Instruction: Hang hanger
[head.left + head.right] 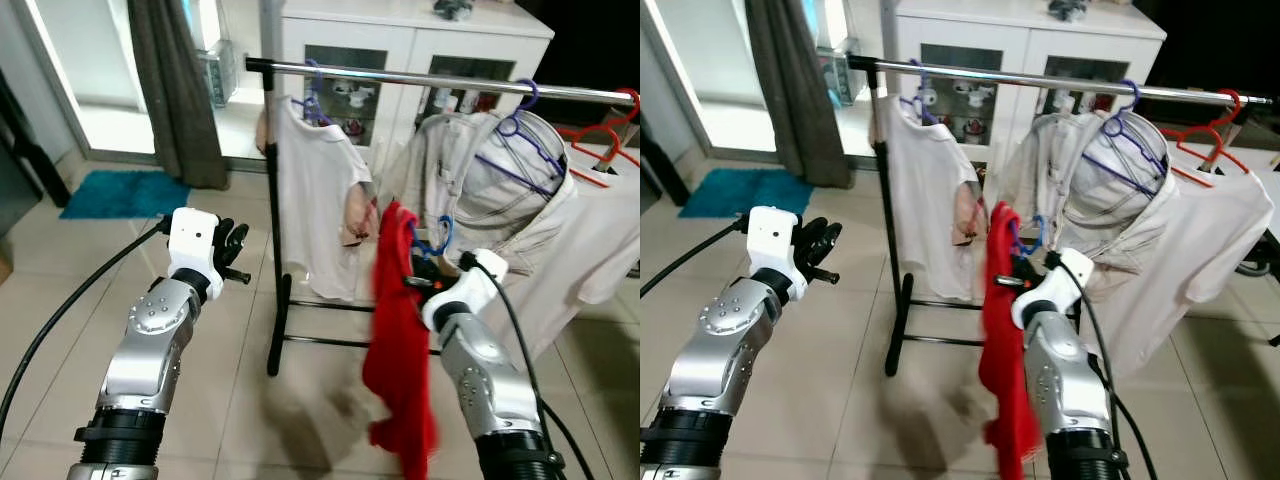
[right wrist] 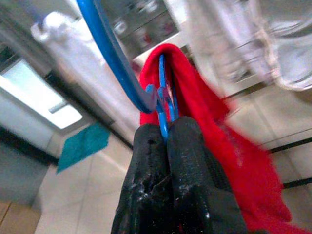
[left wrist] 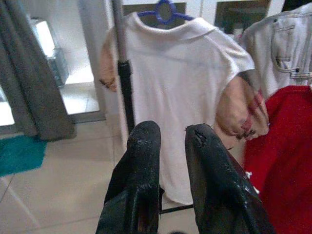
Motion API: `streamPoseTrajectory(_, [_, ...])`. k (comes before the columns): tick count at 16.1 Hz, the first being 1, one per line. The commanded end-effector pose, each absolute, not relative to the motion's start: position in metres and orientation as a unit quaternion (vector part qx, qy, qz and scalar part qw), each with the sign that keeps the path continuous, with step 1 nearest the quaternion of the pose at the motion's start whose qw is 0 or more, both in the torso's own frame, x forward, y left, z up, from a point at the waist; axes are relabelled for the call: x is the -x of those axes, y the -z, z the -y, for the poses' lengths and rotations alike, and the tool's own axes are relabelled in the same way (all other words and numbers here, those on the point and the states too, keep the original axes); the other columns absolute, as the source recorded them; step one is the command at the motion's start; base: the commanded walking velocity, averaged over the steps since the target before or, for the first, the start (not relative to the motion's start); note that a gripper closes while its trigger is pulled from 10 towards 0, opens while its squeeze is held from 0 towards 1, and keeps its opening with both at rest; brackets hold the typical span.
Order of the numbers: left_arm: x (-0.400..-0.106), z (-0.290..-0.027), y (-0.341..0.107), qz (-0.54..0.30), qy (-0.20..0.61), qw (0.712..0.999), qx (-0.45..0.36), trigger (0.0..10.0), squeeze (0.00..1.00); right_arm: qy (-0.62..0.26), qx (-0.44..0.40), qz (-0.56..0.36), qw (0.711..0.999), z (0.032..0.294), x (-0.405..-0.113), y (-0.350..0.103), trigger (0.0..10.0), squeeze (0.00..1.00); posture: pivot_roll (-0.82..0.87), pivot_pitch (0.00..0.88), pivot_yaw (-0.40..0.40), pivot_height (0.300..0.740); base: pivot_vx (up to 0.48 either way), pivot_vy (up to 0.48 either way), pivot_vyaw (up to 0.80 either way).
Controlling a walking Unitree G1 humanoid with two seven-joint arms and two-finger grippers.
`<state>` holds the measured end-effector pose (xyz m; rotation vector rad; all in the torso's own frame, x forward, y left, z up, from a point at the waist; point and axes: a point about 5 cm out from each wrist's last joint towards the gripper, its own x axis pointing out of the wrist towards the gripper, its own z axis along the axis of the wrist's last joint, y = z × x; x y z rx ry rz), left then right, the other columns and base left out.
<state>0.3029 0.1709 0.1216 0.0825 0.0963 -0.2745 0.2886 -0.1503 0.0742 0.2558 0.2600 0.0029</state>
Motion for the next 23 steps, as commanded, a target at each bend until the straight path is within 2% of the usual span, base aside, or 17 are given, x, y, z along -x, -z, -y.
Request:
streamPoseTrajectory(1, [-0.3060,-0.1612,-0.1253,-0.041,0.157,0.986,-0.046,10.0,0.00,0.012,-0.120,-0.101,0.988,0.1592,-0.2922,-0.0863,10.0,0.00,-0.02,0.000,-0.033,0.740,0.379,0.000,0.00])
streamPoseTrajectory(8, [-0.3016,-0.1627,-0.1238,-0.041,0.155,0.986,-0.049,10.0,0.00,-0.001,-0.119,-0.102,0.988,0.1534,-0.2951,-0.0867,10.0,0.00,0.00,0.000,-0.059,0.740,0.373,0.000,0.00])
streamPoseTrajectory(23, [-0.3013,-0.1593,-0.1230,-0.036,0.168,0.983,-0.059,10.0,0.00,0.000,-0.115,-0.088,0.990,0.1578,-0.2950,-0.0906,10.0,0.00,-0.01,0.000,-0.058,0.740,0.373,0.000,0.00])
